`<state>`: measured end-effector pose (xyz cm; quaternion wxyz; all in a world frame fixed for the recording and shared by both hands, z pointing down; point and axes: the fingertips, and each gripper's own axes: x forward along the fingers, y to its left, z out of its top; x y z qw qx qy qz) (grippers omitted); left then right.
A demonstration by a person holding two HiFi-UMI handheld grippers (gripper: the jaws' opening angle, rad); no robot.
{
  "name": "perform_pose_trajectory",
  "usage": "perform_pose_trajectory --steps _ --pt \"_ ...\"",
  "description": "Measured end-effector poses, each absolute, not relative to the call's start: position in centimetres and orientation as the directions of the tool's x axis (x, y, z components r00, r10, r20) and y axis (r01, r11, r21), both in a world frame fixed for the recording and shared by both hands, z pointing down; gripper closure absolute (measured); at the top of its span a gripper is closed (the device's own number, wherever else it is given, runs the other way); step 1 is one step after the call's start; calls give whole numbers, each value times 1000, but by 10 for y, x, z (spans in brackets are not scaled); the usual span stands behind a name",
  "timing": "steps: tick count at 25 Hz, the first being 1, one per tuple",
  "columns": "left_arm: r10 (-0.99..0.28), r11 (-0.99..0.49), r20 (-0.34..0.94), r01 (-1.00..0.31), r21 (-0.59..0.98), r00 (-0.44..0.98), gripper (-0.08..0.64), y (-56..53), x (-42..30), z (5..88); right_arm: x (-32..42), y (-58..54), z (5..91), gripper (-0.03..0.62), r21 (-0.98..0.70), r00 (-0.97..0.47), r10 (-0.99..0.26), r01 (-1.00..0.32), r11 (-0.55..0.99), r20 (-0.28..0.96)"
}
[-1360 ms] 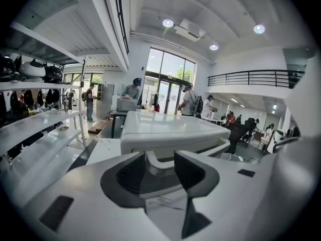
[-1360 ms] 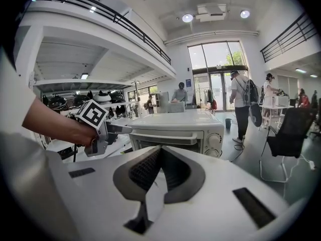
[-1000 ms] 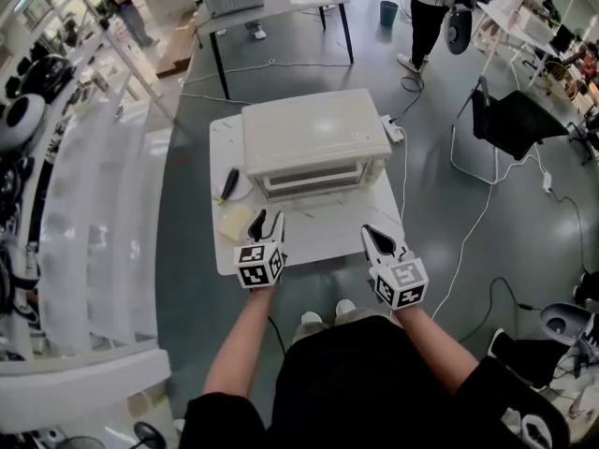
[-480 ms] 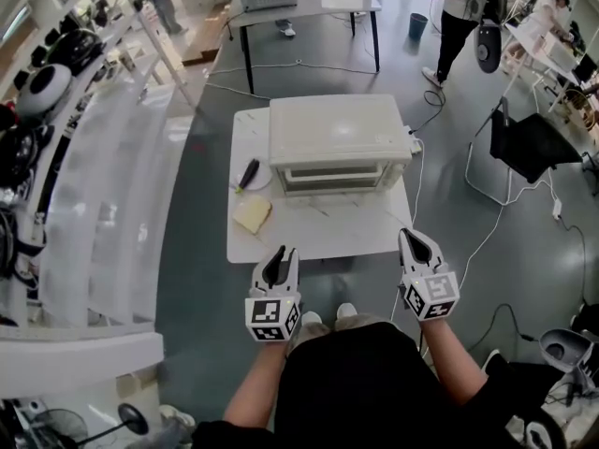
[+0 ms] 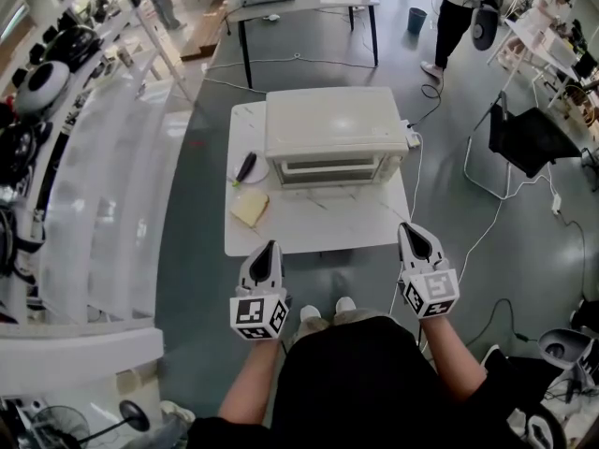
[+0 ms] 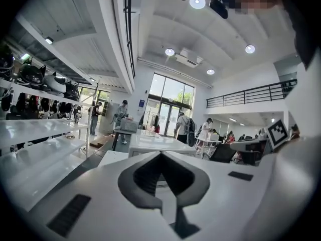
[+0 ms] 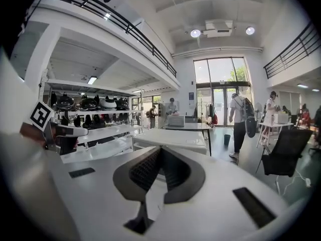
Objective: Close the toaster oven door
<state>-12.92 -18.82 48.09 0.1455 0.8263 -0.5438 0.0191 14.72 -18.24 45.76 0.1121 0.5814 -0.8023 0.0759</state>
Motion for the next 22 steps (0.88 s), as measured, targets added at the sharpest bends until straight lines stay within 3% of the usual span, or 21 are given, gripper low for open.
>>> perform_pose_trajectory --steps 22 --pt "-866 -430 190 -883 188 462 541 -189 -116 478 149 -180 452 571 13 -274 -931 -958 286 242"
